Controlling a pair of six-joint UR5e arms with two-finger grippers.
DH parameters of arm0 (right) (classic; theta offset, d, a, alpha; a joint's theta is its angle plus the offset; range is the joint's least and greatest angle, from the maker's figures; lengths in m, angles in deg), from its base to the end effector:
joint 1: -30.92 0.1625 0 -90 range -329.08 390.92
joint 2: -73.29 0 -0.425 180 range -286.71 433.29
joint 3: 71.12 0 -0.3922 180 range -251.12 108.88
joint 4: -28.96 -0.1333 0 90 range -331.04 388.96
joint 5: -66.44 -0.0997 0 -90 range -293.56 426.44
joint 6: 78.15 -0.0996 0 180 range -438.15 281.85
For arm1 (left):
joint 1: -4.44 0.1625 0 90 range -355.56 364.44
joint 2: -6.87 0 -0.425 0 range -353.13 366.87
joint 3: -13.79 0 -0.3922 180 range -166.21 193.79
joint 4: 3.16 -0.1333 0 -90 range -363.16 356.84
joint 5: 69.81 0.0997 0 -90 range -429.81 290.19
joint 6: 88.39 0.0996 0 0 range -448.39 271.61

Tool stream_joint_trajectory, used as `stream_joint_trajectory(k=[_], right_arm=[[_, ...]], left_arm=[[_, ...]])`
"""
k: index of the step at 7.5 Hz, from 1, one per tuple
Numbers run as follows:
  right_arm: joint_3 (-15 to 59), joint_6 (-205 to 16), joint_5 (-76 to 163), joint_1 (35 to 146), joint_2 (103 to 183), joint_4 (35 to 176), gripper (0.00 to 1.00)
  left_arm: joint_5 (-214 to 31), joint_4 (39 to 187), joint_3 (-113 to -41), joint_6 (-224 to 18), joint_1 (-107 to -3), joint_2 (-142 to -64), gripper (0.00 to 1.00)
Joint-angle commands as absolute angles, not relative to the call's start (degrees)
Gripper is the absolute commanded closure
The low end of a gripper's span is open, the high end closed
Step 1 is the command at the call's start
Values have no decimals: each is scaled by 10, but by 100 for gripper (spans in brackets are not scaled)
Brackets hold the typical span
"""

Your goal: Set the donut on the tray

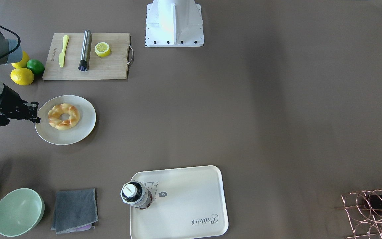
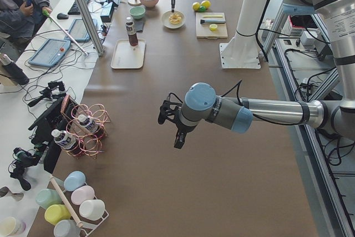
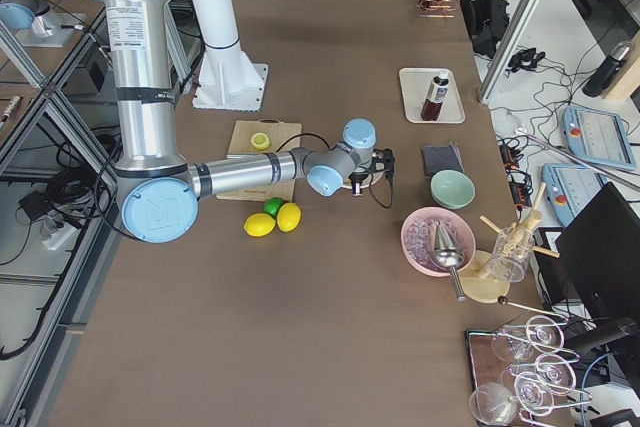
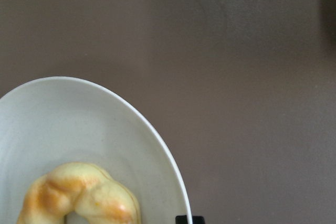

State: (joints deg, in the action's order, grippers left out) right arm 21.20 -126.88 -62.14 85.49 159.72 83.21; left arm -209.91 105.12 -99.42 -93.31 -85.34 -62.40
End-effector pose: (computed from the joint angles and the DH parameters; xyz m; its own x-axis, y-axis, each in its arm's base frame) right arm -0.2567 -0.4836 0.5384 0.5873 -0.0639 0.8068 -0.0125 0.9960 0.0880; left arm -0.0555 -0.3575 0.5674 0.6383 0.1932 -0.7451 0.0513 0.9552 0.2916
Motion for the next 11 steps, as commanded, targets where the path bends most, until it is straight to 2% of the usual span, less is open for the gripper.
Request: stream_joint_trajectory(k=[1, 5, 7, 11], right_arm=[[258, -1338, -635, 849, 1578, 835, 100], [296, -1470, -626, 787, 1521, 841, 100], [335, -1505, -602, 751, 1490, 893, 100], [387, -1569, -555, 688, 1454, 950, 100]], left_arm=[[-2121, 1051, -994, -1137, -761, -710, 3], [-2085, 1052, -1002, -1443, -578, -891, 3], [-1965, 1048, -992, -1592, -422, -1000, 2], [-1919, 1046, -954, -1711, -331, -1106, 3]])
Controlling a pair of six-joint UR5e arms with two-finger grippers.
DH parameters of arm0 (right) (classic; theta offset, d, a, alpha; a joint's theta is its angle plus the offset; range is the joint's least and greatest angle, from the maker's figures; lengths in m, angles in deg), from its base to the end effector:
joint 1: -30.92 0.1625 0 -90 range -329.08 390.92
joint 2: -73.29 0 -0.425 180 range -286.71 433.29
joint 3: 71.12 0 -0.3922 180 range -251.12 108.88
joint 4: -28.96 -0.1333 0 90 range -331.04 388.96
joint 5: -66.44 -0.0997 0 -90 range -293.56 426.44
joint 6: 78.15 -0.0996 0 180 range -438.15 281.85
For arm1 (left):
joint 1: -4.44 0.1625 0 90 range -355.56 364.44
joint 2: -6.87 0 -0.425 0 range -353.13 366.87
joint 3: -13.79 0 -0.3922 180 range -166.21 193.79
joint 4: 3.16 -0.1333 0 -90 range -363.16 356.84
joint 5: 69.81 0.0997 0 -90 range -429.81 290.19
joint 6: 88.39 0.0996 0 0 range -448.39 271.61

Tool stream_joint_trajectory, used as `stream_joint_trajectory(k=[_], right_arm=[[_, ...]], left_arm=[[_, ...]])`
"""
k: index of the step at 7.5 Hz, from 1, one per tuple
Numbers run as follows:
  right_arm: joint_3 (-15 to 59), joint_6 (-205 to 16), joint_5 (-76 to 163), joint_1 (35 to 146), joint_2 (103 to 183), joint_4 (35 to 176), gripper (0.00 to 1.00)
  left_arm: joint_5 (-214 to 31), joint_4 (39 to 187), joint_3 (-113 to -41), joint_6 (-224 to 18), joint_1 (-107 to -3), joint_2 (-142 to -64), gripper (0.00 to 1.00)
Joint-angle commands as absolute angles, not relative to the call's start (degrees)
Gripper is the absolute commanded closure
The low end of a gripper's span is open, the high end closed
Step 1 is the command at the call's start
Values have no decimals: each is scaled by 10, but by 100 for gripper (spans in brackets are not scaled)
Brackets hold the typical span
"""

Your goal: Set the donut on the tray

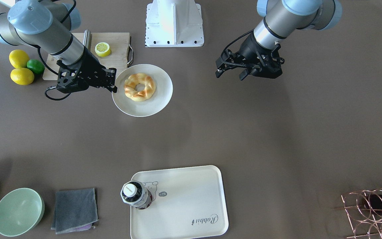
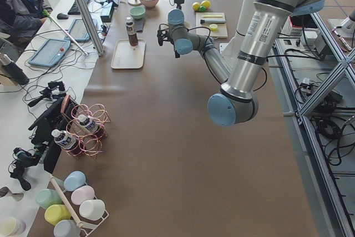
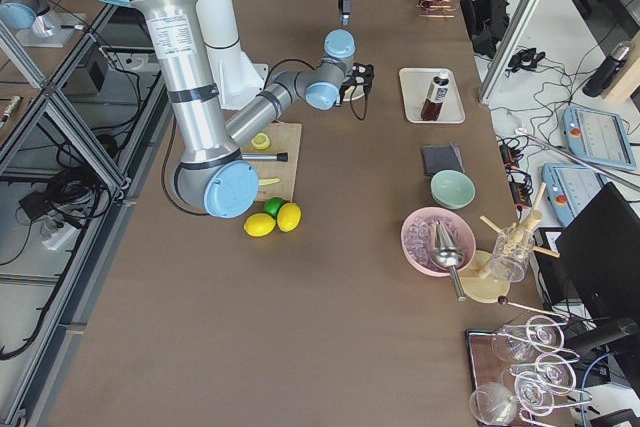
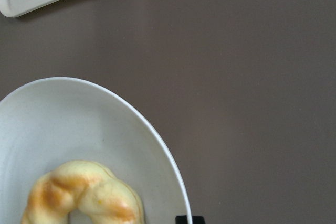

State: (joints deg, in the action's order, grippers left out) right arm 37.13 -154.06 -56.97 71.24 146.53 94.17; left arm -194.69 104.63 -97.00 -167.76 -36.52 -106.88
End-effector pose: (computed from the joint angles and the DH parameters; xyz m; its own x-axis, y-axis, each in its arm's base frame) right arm -0.3806 -0.4259 0.3001 0.4151 0.0858 0.9057 -0.0786 0.9952 -0.0582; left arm 0.3799 -0.4309 0.2261 0.3733 -0.1237 -0.9194 0.0880 0.9913 -0.0976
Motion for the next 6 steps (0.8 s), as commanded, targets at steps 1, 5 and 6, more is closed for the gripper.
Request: stream_joint_trajectory(k=[1, 5, 6], right_arm=[[400, -1569, -546, 677, 1452, 965, 100], [423, -1584, -496, 636, 1368, 1087, 100], [423, -1583, -497, 637, 1367, 1087, 100]], left_arm=[[-1913, 1046, -952, -1721, -327, -1114, 3], [-1898, 1047, -951, -1756, -300, -1120, 21], [-1895, 1047, -951, -1758, -296, -1120, 24]])
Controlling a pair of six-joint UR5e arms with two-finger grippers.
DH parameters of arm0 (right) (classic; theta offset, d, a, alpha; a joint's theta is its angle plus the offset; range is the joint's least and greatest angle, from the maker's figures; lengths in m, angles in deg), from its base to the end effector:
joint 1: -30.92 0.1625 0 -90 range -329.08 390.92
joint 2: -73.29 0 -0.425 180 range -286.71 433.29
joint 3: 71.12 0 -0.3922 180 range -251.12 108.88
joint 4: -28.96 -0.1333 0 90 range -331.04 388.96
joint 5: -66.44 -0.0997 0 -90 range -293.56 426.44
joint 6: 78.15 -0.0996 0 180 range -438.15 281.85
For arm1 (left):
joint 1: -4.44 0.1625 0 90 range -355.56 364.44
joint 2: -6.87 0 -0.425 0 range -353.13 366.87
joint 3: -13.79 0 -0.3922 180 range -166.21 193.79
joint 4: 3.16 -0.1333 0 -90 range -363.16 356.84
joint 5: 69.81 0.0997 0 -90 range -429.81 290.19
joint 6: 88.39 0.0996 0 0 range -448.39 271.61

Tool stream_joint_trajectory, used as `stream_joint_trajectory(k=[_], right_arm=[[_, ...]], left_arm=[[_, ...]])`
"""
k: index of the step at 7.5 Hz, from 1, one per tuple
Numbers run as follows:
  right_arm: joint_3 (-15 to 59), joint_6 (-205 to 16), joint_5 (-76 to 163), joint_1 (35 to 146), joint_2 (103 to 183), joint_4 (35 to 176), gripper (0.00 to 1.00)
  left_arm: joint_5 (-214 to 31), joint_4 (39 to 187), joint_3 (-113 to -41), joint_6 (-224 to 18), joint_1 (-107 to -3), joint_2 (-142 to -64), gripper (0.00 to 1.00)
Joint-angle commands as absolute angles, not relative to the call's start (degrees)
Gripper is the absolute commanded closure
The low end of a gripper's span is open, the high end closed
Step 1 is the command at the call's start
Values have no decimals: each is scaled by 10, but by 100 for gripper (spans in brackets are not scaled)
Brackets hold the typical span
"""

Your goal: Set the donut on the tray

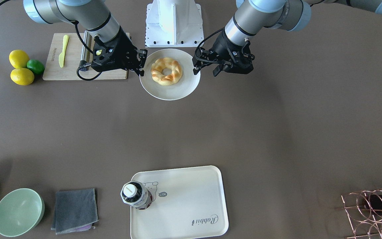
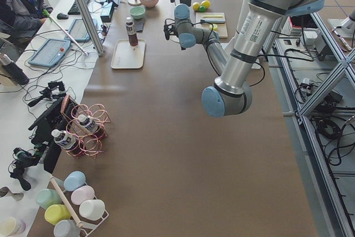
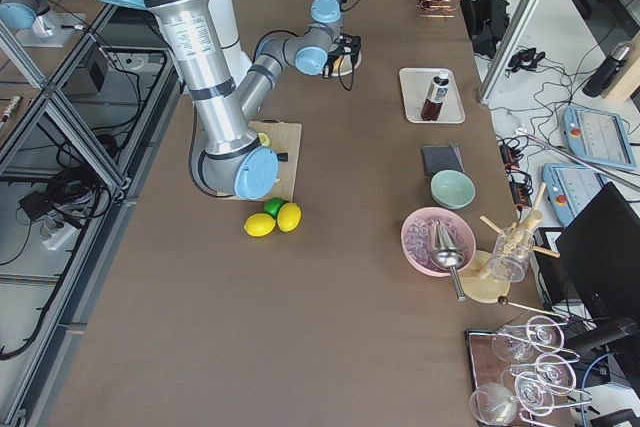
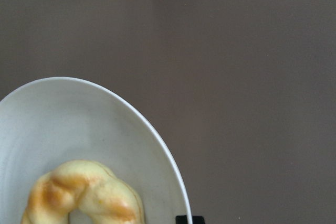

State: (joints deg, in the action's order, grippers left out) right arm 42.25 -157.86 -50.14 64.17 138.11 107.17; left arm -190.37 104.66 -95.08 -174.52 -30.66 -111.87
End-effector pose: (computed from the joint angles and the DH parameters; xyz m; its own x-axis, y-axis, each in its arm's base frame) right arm -0.4257 -0.3852 0.2106 0.4367 0.0953 0.8946 -0.0886 0.9941 -0.0626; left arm 0.4337 -0.4059 0.1905 0.3473 -0.1731 -0.9216 0.0936 0.9843 -0.1495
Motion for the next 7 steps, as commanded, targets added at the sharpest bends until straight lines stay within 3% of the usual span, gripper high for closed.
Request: stream_joint_trajectory(k=[1, 3, 4, 5, 6, 7], right_arm=[[423, -1584, -496, 636, 1367, 1087, 100], [423, -1584, -495, 637, 1362, 1087, 100], [424, -1584, -495, 637, 1362, 1086, 100], [426, -1584, -495, 636, 1361, 1086, 100], [426, -1584, -495, 636, 1361, 1086, 100], [425, -1584, -494, 636, 1362, 1086, 100]], left_arm=[[-1895, 1048, -954, -1762, -296, -1119, 30], [-1895, 1050, -955, -1783, -292, -1119, 51], [-1896, 1050, -955, -1792, -290, -1119, 74], [-1896, 1051, -955, -1794, -288, -1119, 83], [-1896, 1051, -955, -1795, -288, -1119, 100], [-1896, 1052, -955, -1795, -288, -1119, 100]])
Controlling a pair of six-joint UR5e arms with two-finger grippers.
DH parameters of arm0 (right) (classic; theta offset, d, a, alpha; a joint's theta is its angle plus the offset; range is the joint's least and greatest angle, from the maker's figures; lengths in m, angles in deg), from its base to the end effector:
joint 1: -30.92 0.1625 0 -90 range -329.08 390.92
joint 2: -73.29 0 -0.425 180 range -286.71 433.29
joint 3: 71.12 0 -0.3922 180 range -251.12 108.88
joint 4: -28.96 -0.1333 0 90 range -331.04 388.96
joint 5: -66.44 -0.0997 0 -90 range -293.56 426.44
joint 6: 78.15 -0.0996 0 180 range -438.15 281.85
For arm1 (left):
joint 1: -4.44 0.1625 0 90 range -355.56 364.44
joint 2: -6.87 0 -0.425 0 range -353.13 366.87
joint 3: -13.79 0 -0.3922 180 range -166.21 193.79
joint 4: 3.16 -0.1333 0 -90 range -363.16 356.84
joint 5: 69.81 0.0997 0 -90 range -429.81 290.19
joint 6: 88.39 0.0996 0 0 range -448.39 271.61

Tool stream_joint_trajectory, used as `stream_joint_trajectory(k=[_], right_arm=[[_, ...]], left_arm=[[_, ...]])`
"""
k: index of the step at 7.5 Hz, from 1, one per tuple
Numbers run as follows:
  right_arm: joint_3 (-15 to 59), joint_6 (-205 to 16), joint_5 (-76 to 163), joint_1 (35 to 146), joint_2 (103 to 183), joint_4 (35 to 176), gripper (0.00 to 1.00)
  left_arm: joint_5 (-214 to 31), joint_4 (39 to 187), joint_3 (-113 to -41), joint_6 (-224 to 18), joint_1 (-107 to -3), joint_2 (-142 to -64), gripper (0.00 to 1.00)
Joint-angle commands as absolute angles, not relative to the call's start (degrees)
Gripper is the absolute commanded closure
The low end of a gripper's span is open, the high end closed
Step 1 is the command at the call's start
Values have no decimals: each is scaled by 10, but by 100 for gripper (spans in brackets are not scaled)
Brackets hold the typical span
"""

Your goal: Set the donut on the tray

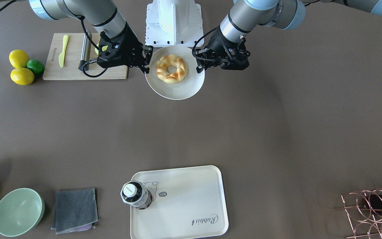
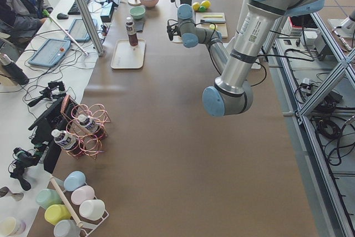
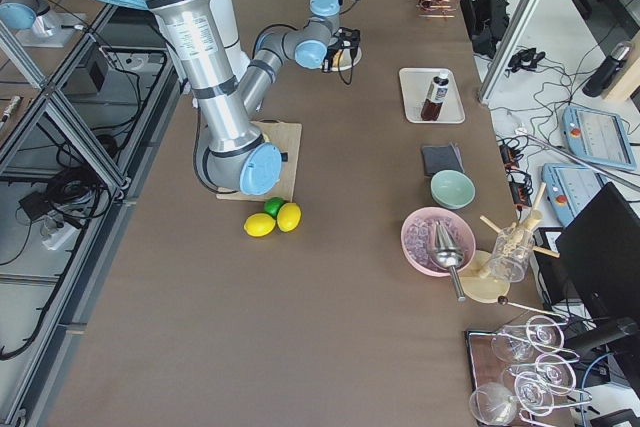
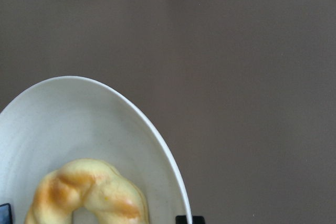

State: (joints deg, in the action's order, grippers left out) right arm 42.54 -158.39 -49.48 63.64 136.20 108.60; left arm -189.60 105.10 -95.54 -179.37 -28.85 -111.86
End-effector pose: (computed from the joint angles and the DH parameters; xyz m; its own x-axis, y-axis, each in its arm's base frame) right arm -0.4296 -0.3827 0.1931 0.4284 0.0940 0.8987 -0.0929 0.9939 -0.0597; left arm 0.4435 -0.3915 0.1869 0.3340 -0.2371 -0.9123 0.1017 0.9713 -0.2152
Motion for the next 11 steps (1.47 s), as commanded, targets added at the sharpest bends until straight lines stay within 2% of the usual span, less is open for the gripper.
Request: stream_joint_trajectory(k=[1, 2, 3, 5, 6, 11], right_arm=[[426, -1585, -491, 636, 1362, 1086, 100], [426, -1585, -490, 636, 1361, 1085, 48], [430, -1586, -490, 637, 1362, 1084, 0], [431, -1585, -501, 665, 1369, 1085, 0], [431, -1584, -508, 679, 1372, 1085, 0], [439, -1541, -519, 728, 1431, 1083, 0]], left_arm=[[-1896, 1052, -954, -1795, -288, -1119, 100], [-1896, 1052, -951, -1794, -288, -1120, 100], [-1897, 1052, -948, -1794, -293, -1121, 100], [-1898, 1062, -923, -1791, -325, -1129, 100], [-1898, 1085, -889, -1793, -349, -1134, 100], [-1816, 1349, -556, -1942, -404, -1250, 100]])
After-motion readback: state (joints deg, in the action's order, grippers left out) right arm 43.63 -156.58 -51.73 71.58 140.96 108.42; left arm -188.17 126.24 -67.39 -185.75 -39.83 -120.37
